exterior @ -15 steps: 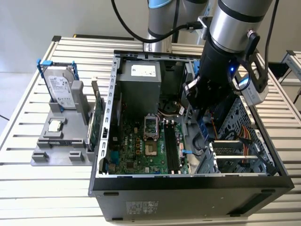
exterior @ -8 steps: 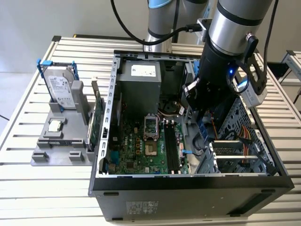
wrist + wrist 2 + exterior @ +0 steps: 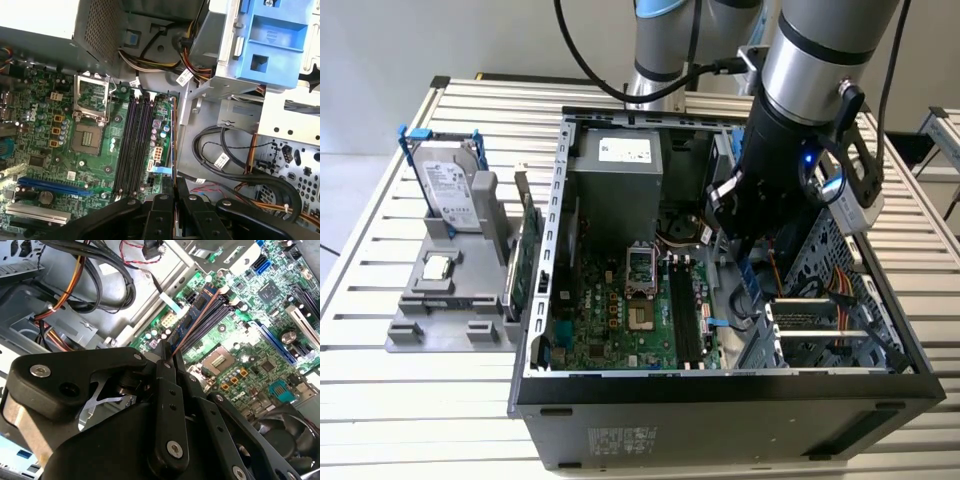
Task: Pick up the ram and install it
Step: 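Insert the ram into the slot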
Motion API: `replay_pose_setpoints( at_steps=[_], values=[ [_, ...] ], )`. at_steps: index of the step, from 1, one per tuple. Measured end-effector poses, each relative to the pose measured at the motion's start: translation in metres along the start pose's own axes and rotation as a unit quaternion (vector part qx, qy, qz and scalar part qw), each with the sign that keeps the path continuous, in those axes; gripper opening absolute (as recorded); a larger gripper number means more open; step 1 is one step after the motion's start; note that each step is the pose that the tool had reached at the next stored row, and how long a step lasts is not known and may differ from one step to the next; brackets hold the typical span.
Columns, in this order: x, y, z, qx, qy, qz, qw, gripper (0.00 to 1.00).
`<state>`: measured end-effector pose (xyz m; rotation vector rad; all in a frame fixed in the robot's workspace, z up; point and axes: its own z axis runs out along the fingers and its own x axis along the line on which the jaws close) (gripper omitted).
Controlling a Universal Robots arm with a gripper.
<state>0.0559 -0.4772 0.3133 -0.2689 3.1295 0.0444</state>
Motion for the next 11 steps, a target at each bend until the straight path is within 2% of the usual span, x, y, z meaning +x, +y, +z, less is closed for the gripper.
replay_pose_setpoints(
  at_steps=[5,11],
  values=[
    [0.0,-0.0001,0.0032,0.0,0.0,0.001,1.0,0.0],
    [0.0014,0.0001,0.0073,0.0002,-0.0013,0.019,0.9998,0.0]
  ],
)
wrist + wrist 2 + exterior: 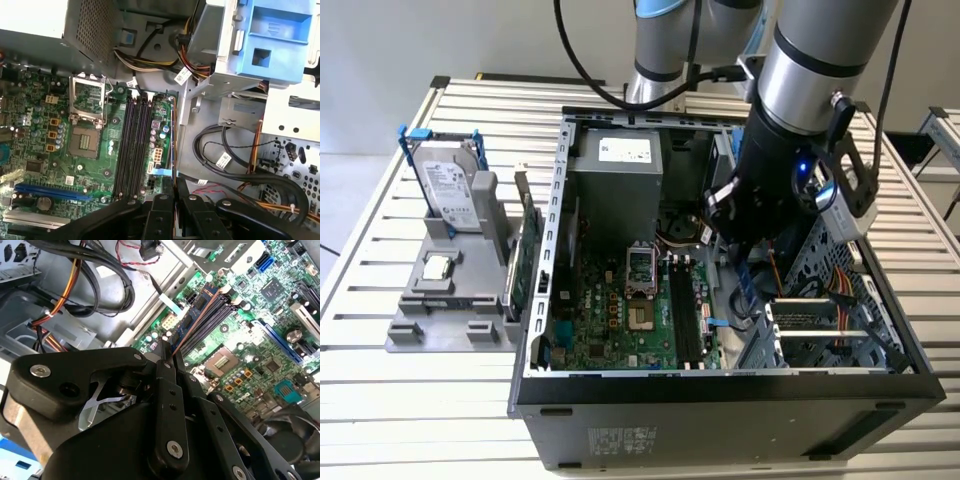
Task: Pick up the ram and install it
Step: 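Insert the ram into the slot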
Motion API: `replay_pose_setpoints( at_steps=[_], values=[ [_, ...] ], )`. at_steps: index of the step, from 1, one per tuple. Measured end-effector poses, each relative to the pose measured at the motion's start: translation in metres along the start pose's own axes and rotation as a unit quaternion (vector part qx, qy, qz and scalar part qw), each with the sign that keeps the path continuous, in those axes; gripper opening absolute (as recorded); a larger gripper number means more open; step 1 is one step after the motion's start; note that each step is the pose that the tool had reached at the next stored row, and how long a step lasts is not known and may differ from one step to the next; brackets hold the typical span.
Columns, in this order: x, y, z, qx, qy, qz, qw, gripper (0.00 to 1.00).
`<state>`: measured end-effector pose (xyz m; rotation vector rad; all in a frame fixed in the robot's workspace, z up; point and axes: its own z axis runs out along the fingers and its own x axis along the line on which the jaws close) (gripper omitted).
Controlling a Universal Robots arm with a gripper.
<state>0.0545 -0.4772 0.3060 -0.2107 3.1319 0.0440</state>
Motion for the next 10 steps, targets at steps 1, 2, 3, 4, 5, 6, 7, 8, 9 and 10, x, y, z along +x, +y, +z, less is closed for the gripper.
replay_pose_setpoints(
  at_steps=[1,2,3,4,5,6,7,8,9,10],
  values=[
    [0.0006,0.0,0.0004,0.0001,-0.0005,0.001,1.0,0.0],
    [0.0018,0.0002,0.0008,0.0001,-0.0016,0.003,1.0,0.0],
    [0.0029,0.0003,0.0014,0.0003,-0.0024,0.004,1.0,0.0],
    [0.0039,0.0004,0.0019,0.0003,-0.0027,0.006,1.0,0.0],
    [0.005,0.0006,0.0024,0.0003,-0.003,0.007,1.0,0.0],
    [0.0059,0.0007,0.0032,0.0003,-0.0031,0.009,1.0,0.0],
    [0.0066,0.0007,0.004,0.0003,-0.0031,0.011,0.9999,0.0],
    [0.0072,0.0008,0.0046,0.0003,-0.0031,0.013,0.9999,0.0],
    [0.0077,0.0009,0.005,0.0004,-0.0032,0.014,0.9999,0.0],
    [0.0082,0.001,0.0054,0.0004,-0.0032,0.015,0.9999,0.0]
  ],
)
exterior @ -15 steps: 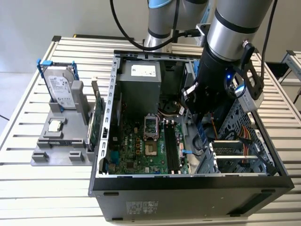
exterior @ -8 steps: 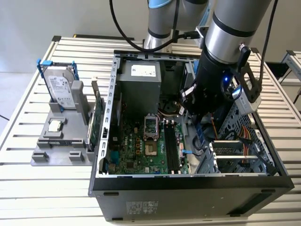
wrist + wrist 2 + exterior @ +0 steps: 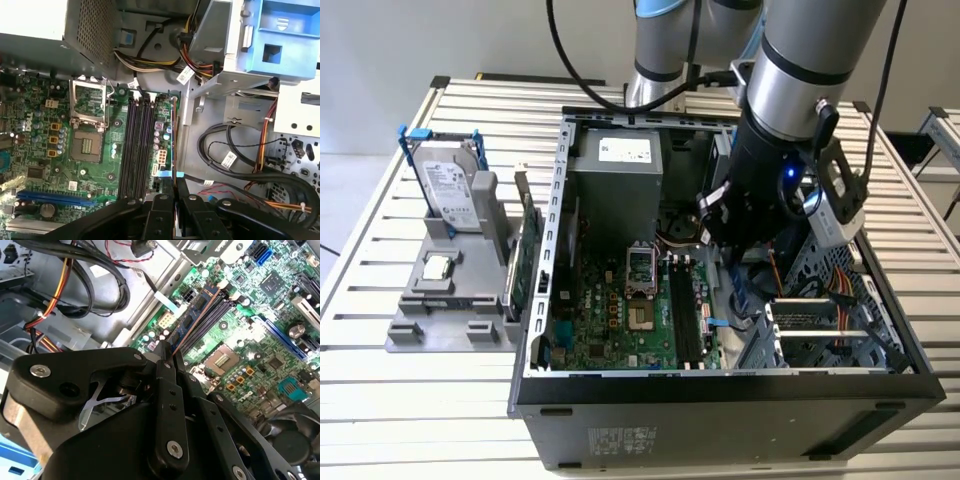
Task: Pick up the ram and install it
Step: 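Insert the ram into the slot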
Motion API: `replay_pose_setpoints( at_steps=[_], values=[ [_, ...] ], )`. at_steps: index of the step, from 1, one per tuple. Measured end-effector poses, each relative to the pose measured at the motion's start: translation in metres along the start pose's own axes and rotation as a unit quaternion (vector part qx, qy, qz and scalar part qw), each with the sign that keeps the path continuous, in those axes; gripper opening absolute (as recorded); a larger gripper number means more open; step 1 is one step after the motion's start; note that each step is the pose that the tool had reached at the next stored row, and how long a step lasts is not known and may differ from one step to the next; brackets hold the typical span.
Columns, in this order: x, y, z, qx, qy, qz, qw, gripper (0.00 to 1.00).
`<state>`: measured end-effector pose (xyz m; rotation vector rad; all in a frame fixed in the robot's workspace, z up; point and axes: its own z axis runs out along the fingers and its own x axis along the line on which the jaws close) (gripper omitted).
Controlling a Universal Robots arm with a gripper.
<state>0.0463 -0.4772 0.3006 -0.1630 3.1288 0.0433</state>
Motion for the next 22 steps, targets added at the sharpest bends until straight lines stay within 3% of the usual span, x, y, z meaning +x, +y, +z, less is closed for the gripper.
replay_pose_setpoints(
  at_steps=[22],
  values=[
    [0.0094,0.0007,0.0098,0.0005,-0.0012,0.044,0.999,0.0]
  ],
)
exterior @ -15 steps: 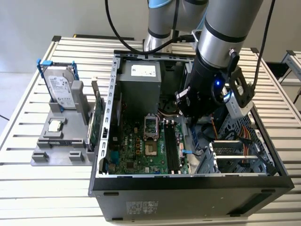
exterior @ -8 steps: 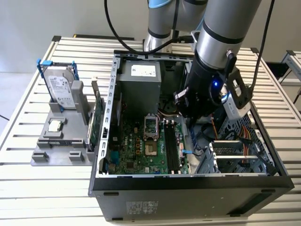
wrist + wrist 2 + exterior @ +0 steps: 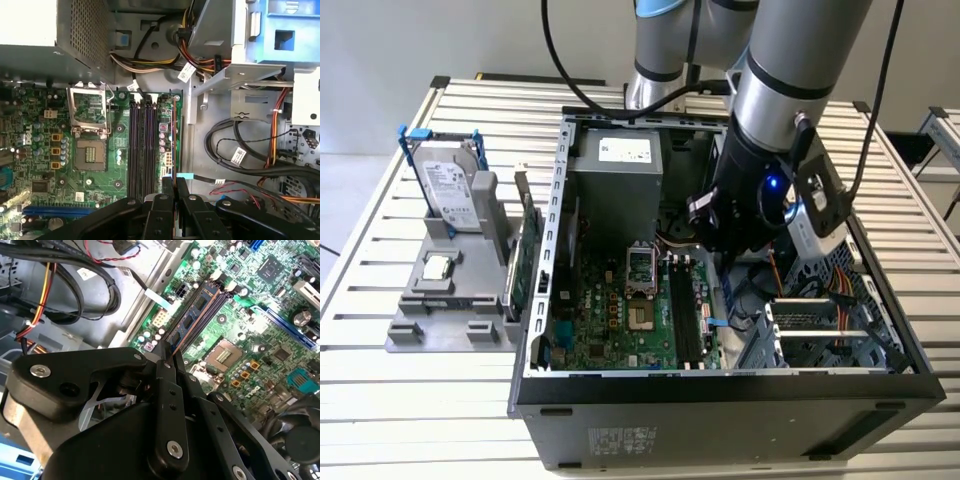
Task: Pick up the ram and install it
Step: 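Insert the ram into the slot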
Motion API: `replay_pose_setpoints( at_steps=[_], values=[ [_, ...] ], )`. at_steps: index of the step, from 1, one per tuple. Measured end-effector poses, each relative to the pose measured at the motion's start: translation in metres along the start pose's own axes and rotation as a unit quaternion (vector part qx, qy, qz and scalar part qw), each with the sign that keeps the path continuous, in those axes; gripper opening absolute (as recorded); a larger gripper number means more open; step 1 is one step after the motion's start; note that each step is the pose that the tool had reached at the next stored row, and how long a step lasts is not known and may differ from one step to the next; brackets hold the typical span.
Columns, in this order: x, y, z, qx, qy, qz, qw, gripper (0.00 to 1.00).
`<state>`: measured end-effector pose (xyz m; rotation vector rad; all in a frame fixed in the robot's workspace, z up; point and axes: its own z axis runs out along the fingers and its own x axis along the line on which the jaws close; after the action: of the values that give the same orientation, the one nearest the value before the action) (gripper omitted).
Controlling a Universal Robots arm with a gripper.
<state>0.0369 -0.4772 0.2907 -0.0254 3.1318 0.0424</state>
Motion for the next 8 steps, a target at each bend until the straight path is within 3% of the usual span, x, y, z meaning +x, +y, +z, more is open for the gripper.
replay_pose_setpoints(
  at_steps=[8],
  values=[
    [0.0031,-0.0001,0.0057,0.0,-0.0005,0.0,1.0,0.0]
  ],
)
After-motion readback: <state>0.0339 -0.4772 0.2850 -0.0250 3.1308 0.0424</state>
